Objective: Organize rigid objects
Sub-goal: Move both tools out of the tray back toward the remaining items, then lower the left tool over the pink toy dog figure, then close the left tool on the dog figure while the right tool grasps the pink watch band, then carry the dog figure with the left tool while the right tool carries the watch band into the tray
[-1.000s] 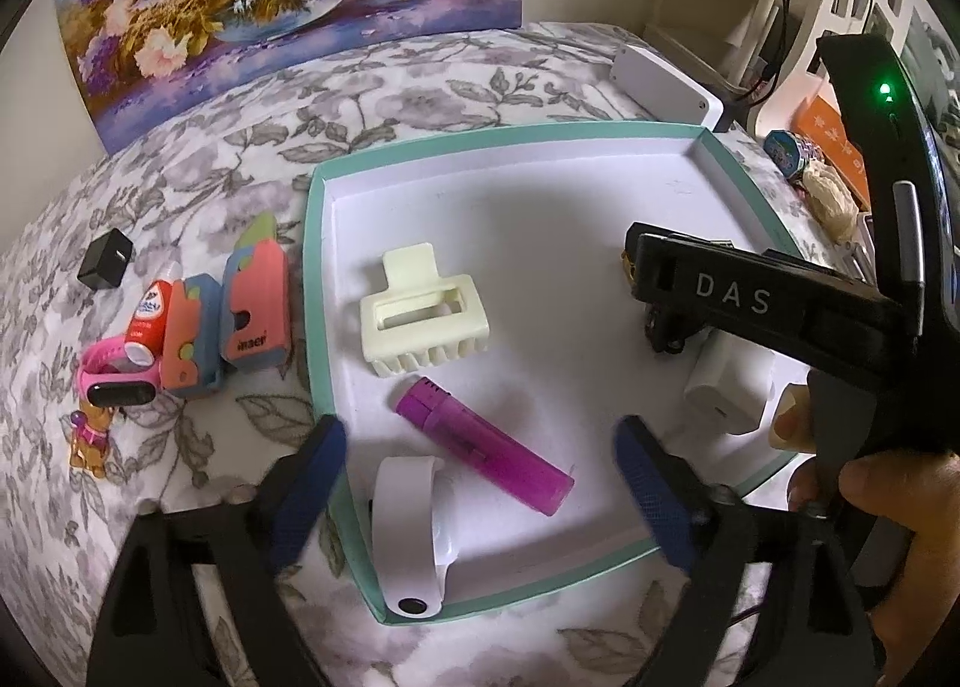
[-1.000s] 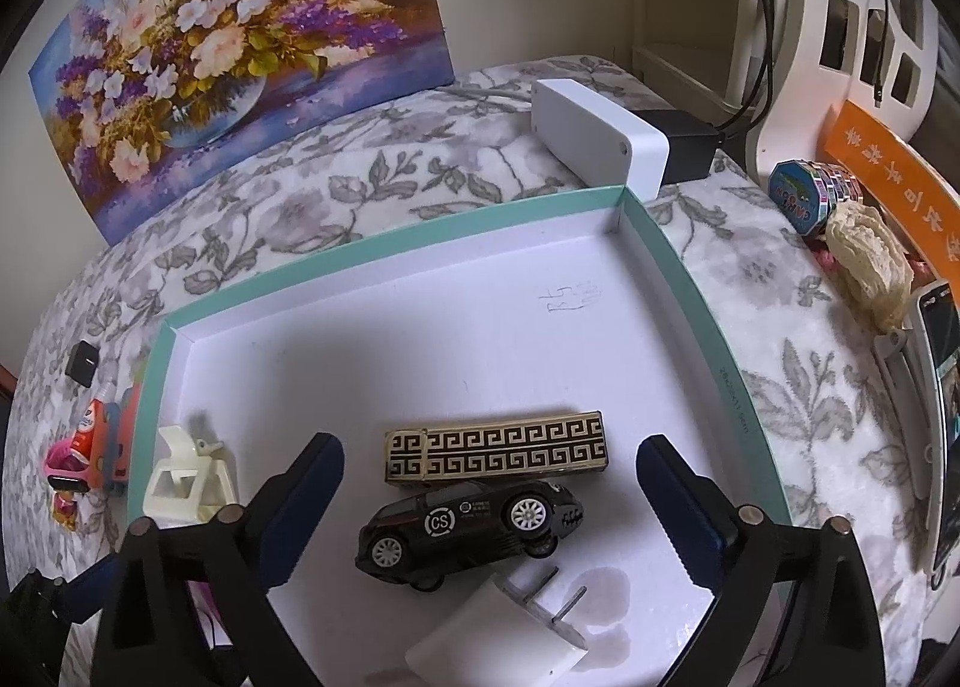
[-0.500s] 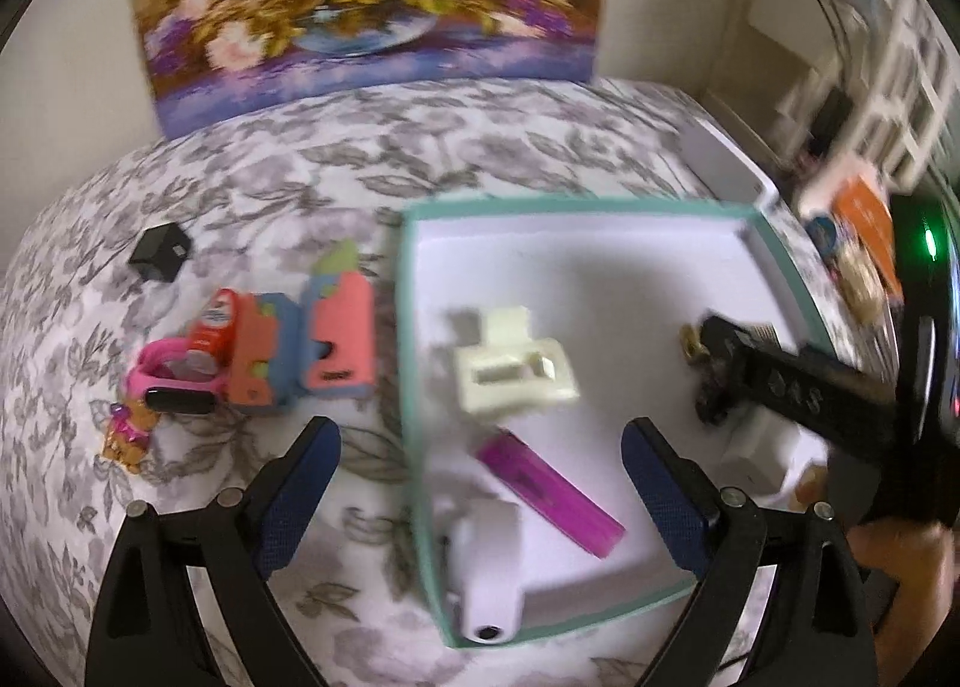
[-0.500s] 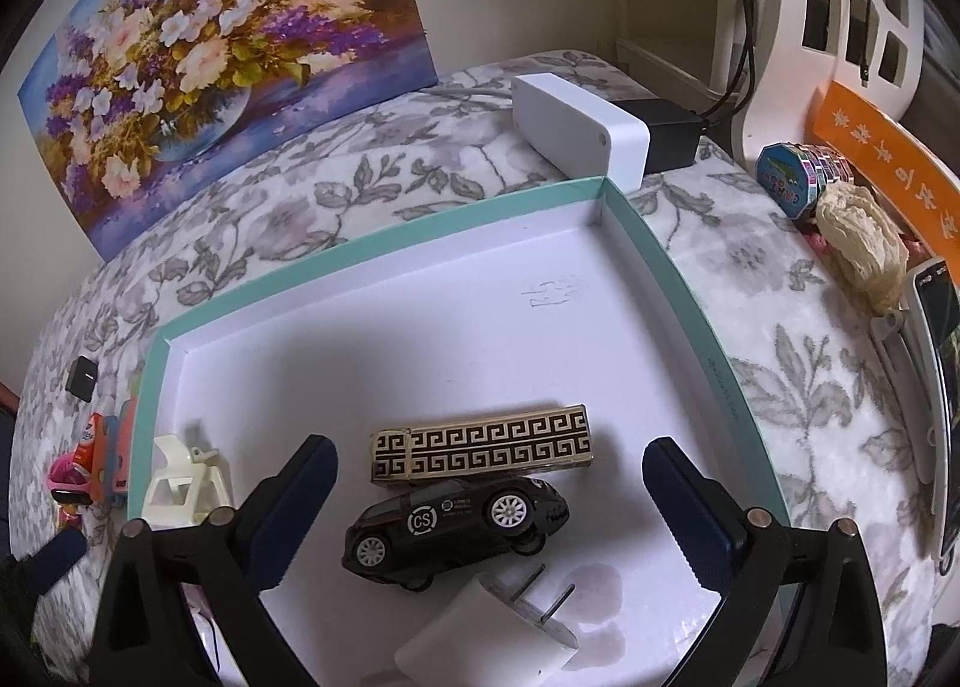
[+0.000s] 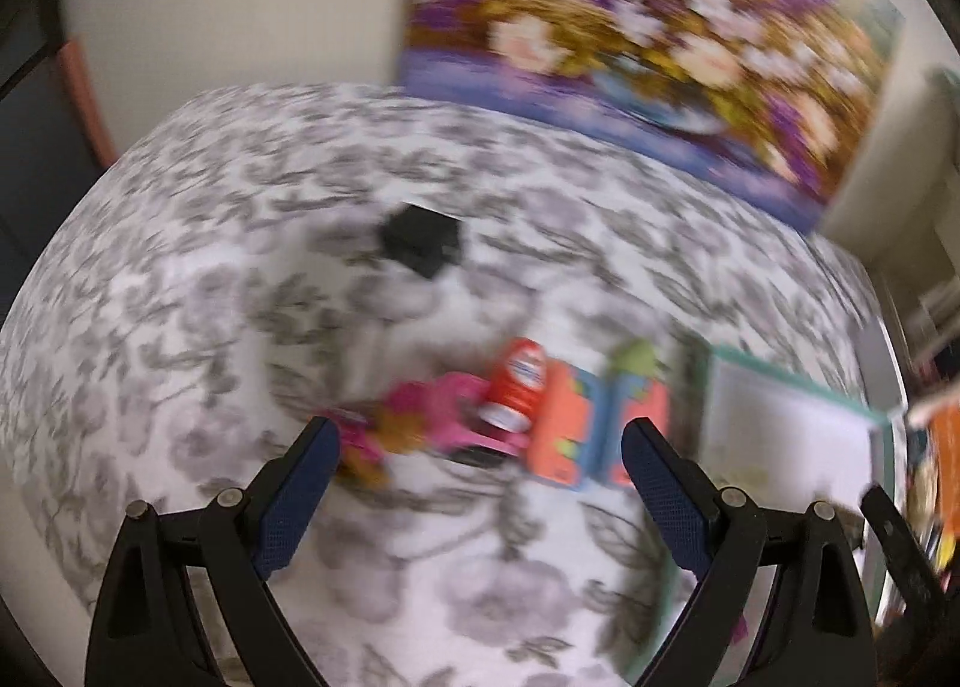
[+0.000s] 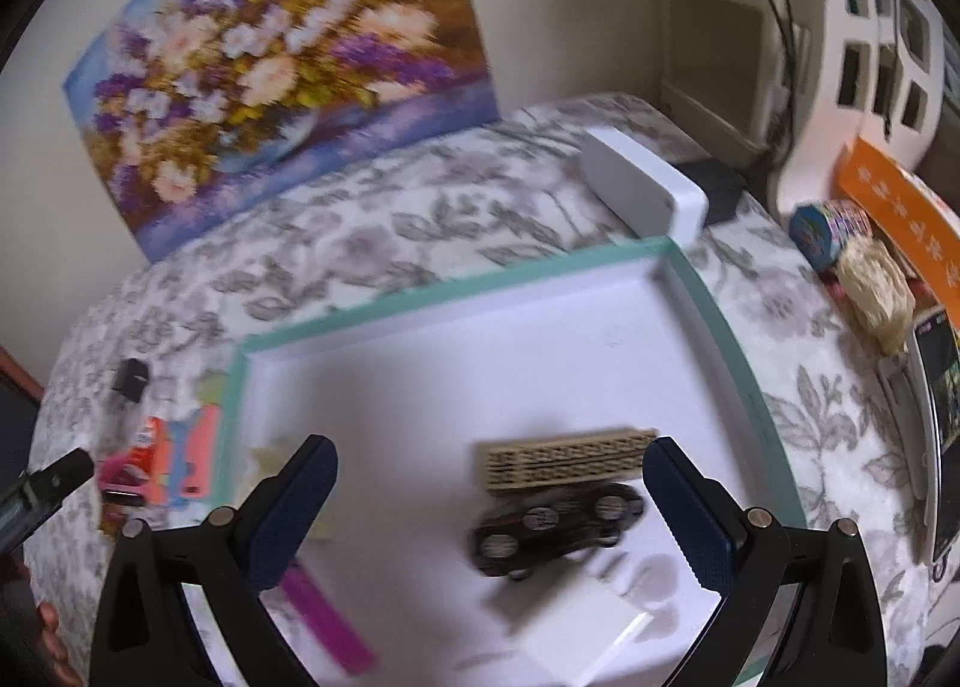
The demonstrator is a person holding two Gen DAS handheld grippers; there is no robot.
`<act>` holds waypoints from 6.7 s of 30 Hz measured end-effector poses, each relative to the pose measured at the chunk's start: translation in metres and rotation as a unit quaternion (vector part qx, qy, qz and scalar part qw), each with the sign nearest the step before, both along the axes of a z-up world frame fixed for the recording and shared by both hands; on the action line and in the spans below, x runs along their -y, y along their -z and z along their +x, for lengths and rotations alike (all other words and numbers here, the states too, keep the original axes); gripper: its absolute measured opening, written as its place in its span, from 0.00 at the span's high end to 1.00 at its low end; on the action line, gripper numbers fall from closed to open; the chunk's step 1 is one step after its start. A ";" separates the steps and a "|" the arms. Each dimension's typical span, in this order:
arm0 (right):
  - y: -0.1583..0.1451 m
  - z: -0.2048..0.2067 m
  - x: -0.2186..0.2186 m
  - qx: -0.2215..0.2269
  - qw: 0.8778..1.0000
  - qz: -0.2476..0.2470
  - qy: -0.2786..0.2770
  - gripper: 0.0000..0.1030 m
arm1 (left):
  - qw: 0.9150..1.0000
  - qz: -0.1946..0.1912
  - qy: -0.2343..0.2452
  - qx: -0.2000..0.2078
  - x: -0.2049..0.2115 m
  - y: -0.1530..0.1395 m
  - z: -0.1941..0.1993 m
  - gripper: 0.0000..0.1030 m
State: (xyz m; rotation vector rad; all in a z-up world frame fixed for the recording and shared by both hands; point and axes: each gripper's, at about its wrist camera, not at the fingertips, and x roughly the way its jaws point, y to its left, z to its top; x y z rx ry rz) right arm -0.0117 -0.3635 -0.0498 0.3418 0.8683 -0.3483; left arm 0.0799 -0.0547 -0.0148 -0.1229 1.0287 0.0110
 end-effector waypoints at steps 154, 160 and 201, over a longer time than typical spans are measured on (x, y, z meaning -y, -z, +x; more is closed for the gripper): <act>0.053 0.124 -0.283 -0.121 0.967 0.034 -0.220 0.39 | 0.986 -0.059 -0.111 -0.106 -0.169 0.066 0.029 0.40; 0.029 0.114 -0.274 -0.093 0.969 0.059 -0.219 0.39 | 0.991 -0.054 -0.099 -0.074 -0.155 0.043 0.021 0.40; 0.009 0.020 0.040 -0.080 0.992 0.046 0.080 0.38 | 0.967 0.007 0.255 -0.012 0.194 0.012 -0.029 0.40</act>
